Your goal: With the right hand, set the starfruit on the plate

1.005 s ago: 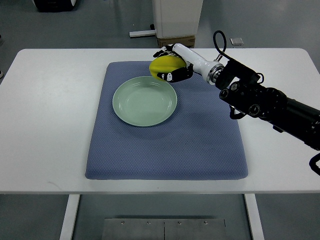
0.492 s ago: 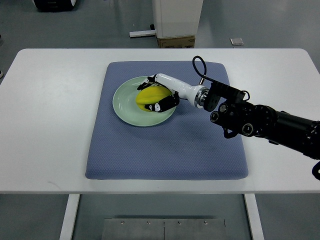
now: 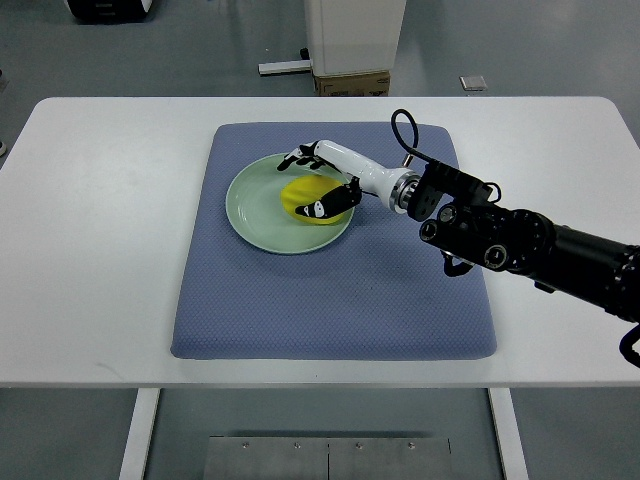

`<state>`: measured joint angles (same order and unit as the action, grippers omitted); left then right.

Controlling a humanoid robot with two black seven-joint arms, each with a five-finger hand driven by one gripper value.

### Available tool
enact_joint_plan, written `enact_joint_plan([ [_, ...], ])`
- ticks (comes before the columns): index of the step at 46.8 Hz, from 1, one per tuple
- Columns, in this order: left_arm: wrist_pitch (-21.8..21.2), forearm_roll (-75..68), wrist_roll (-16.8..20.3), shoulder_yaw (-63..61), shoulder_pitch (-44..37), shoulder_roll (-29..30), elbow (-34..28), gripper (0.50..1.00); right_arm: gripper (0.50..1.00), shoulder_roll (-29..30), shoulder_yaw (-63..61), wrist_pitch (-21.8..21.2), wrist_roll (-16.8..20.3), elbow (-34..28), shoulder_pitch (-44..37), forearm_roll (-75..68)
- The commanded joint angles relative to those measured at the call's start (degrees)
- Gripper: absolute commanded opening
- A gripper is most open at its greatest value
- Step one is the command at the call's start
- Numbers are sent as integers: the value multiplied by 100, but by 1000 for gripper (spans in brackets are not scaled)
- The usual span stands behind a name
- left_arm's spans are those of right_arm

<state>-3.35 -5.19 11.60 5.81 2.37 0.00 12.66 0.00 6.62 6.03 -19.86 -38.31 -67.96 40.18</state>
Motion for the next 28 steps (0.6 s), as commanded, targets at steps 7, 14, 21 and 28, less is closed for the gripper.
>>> enact_joint_plan([
  [7,1,0,0,8,0,0,0,1000,1000,0,-257,-6,-1,17,-24,-2],
  [14,-8,0,0,-1,0,0,0,1000,1000,0,-722,-6,8,43,29,-54],
  [21,1,0,0,-1,0,0,0,1000,1000,0,-1294,3,17,96,160,-466],
  [28,1,0,0,-1,0,0,0,1000,1000,0,-1865,3,96,342,380,-1178],
])
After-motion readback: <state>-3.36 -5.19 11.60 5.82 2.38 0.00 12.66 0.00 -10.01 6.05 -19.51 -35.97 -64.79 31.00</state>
